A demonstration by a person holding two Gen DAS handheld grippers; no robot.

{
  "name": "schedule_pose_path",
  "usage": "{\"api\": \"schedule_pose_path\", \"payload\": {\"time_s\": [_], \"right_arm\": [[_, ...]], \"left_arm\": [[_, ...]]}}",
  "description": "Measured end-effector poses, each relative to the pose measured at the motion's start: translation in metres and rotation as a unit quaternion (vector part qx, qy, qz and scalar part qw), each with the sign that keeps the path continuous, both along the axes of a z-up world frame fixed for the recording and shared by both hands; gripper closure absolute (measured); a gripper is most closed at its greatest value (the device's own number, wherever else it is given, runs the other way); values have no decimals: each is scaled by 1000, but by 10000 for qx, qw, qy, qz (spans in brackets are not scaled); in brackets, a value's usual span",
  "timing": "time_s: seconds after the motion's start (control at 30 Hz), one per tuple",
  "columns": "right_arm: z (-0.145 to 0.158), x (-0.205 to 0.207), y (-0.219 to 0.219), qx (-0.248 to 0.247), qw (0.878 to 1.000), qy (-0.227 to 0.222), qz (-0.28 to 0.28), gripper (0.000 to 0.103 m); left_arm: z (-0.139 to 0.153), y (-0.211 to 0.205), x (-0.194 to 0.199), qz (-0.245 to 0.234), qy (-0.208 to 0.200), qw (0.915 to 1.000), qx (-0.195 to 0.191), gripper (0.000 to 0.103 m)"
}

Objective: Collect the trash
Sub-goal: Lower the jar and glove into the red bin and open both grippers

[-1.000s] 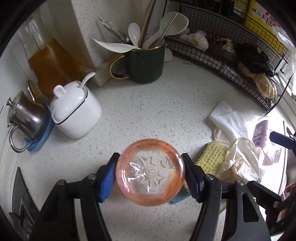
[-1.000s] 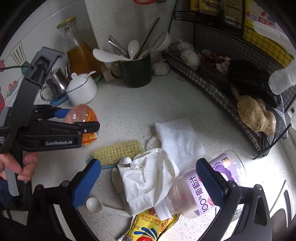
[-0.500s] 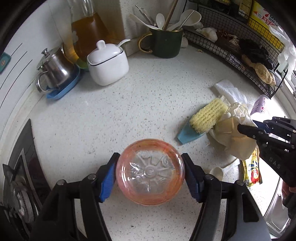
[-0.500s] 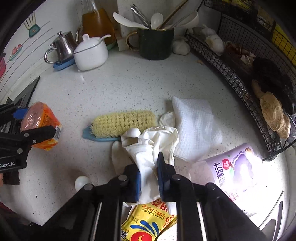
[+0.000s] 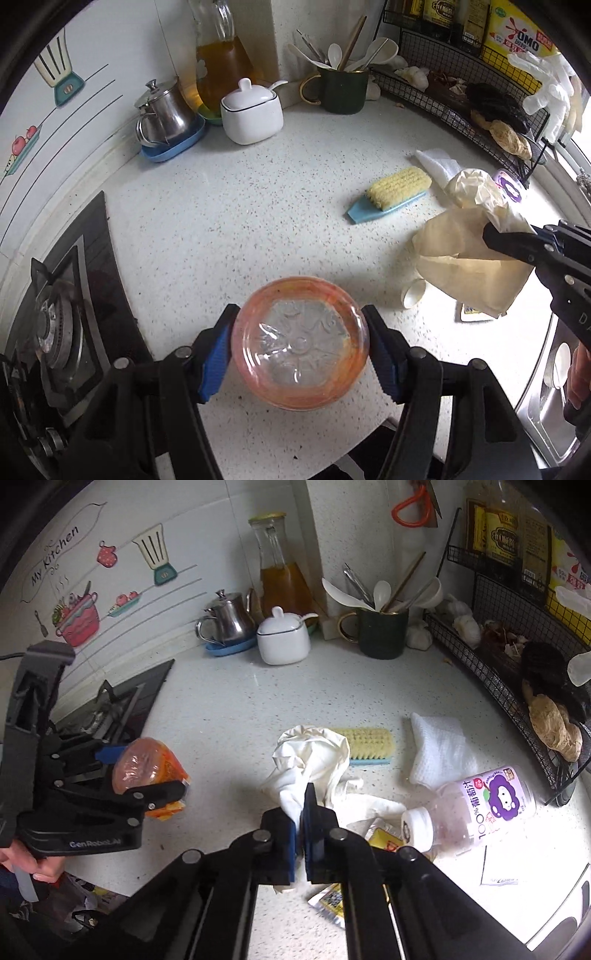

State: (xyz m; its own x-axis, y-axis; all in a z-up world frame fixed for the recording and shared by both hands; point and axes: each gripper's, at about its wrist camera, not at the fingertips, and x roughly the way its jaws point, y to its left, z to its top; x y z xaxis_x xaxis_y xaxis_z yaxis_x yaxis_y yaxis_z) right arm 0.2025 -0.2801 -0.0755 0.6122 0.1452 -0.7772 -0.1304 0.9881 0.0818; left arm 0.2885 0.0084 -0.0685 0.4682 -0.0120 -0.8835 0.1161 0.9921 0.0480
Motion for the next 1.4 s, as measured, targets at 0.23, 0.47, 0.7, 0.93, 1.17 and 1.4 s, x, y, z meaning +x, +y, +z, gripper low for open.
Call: {"api": "schedule_pose_path", "payload": {"time_s": [0.23, 0.47, 0.7, 0.93, 1.17, 1.4], "right_arm": [[4, -34, 26, -127, 9998, -93, -134, 100], [4, -72, 53, -227, 9994, -89, -245, 100], [-4, -118, 84, -190, 9991, 40, -367, 100], [-22, -154, 105, 130, 9980, 330, -515, 100], [-60, -174, 124, 203, 9962, 746, -408, 100], [-119, -186, 119, 122, 9919, 1136, -549, 100]], "left_arm": [[7, 6, -47, -189, -129, 9997, -128, 39], [6, 15, -93, -364, -182, 9990, -180, 39], [-5, 23, -147, -502, -116, 9983, -275, 39], [-30, 32, -194, -632, 168, 9976, -236, 39], [-70, 38, -221, -564, 563, 9963, -314, 39], [-134, 29, -235, -631, 837, 9940, -326, 39]]}}
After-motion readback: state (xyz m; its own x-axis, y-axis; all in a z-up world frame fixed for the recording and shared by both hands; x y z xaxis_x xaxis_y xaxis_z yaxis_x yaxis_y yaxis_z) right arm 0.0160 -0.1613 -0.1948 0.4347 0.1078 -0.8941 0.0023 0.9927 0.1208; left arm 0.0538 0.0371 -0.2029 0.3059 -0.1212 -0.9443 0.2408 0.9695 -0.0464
